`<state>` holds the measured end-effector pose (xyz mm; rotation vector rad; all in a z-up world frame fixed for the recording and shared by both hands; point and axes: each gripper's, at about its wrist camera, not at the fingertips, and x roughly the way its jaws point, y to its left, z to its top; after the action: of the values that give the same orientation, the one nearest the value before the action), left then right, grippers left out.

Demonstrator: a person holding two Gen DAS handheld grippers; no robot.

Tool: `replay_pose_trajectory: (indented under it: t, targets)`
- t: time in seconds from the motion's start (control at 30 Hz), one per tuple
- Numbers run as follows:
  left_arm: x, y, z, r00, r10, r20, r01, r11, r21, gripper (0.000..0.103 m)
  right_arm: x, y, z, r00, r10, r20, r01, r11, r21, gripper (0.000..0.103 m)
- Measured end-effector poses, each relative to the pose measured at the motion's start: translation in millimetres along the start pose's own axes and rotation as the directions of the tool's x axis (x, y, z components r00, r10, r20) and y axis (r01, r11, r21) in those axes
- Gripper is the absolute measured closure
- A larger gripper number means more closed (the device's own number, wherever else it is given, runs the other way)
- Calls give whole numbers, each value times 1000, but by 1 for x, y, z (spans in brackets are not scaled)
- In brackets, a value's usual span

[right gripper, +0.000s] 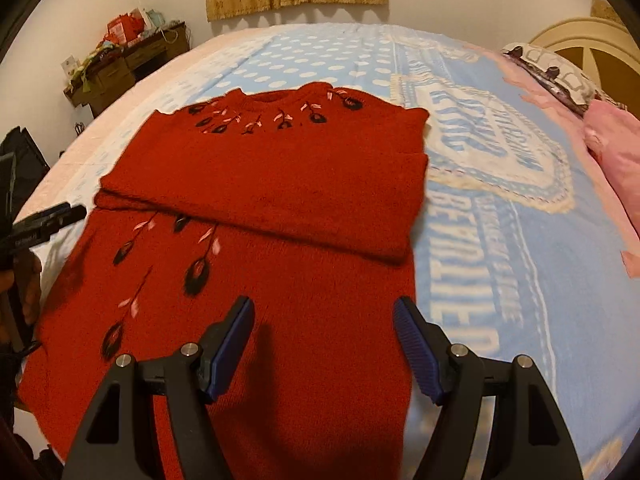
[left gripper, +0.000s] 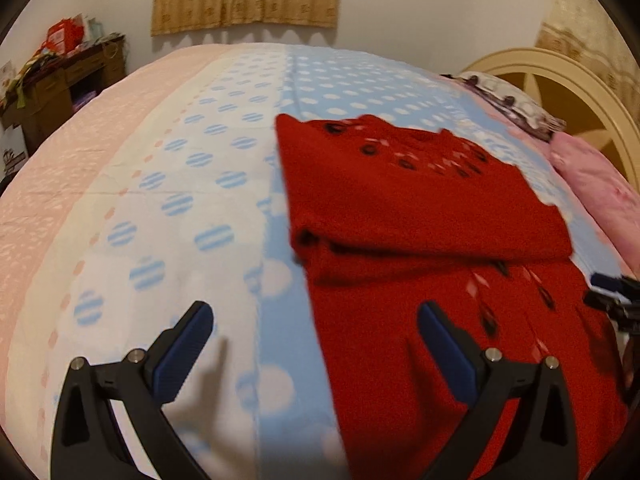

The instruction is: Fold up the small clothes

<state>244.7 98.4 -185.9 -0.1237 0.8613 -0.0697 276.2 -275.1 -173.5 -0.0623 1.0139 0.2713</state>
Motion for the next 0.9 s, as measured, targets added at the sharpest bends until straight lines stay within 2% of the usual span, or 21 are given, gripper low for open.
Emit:
replay_pose_trajectory:
  t: [0.1, 0.3, 0.43, 0.6, 0.9]
  targets:
    - [-29, -7, -17, 1000, -16, 24, 15, 999, 31, 0, -13, -1, -14, 1000, 10, 6, -10, 1000, 14, 31]
    - [-68, -15, -51, 999, -38, 29, 36, 996, 85, 0, -36, 3, -55, 1000, -27, -8, 27, 999, -26, 31]
    - [-82, -21, -69, 999, -49, 15, 47, 994, 96, 0, -49, 4, -82, 999, -32, -7, 32, 999, -31, 31]
    - [-97, -32, -92, 997, -75, -2, 75, 992, 103, 0, -70, 3, -104, 1000, 0, 26, 0, 1000, 9, 31]
    - [-115, -37, -126, 997, -71, -18, 72, 993, 96, 0, -104, 3, -142, 999, 5, 43, -6, 1000, 16, 31]
